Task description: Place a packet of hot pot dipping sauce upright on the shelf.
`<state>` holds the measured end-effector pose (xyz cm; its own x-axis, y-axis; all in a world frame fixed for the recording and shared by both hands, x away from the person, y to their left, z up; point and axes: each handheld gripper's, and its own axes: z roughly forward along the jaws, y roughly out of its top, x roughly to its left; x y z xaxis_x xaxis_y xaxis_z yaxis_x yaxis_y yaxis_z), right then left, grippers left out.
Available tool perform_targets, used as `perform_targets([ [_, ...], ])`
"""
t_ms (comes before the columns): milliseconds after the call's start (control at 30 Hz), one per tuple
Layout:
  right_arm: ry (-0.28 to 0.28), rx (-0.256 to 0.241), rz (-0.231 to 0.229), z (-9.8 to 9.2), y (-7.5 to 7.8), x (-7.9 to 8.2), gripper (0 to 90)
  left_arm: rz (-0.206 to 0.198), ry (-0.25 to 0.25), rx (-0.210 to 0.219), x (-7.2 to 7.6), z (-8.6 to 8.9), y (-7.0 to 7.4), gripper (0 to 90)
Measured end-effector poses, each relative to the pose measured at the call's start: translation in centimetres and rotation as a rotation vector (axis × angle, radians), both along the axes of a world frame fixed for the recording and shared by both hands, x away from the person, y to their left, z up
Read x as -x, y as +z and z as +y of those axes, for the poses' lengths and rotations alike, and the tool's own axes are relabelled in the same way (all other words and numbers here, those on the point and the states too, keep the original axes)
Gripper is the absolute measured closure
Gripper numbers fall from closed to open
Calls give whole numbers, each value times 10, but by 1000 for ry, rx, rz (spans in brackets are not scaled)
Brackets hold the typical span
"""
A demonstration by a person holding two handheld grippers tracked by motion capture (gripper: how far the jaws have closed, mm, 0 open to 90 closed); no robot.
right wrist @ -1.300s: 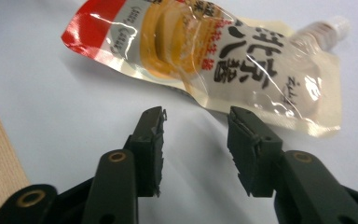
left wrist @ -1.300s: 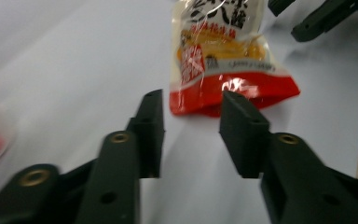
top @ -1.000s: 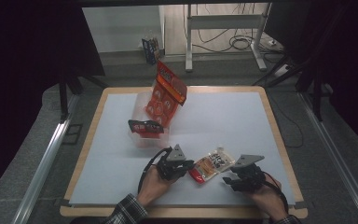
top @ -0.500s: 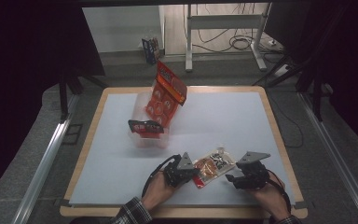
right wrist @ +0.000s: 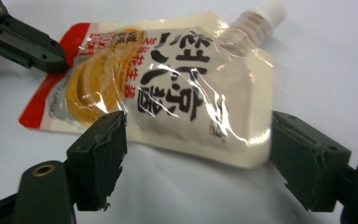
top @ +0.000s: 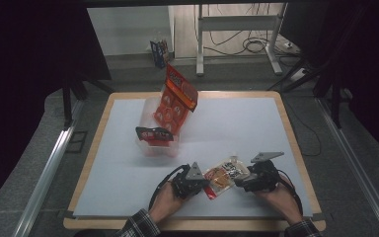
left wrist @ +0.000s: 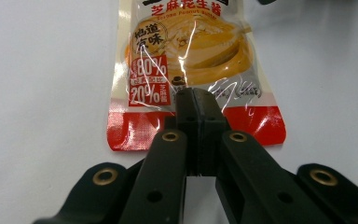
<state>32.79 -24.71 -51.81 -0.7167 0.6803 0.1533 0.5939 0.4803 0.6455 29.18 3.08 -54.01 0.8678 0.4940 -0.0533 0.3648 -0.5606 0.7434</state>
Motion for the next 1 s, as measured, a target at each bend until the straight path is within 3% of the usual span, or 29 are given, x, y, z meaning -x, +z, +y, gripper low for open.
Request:
perform_targets([
  [100,-7,-30,23,1,0,-7,232,-10,-11,-19,0,1,1,900],
  [267,-11,-79,47,-2,-2,-12,260,-18,-4,-13,2,-1,0,900],
  [433,4,-189,144,-7,-3,-19,347,-15,-3,-12,2,-1,0,900],
  [533,40,-217,173,-1,-5,-21,369,-15,-4,-11,1,-1,0,900],
  [667,61,-193,157,10,-5,-20,358,-14,-11,-22,1,0,0,900],
  [833,59,-228,171,19,-5,-27,361,-14,-19,-32,0,1,1,900],
  [900,62,-233,181,22,-5,-28,383,-14,-20,-32,0,1,1,900],
  [967,111,-259,219,35,-6,-30,483,-14,-20,-33,0,1,1,900],
  [1000,111,-259,219,35,-6,-30,483,-14,-20,-33,0,1,1,900],
])
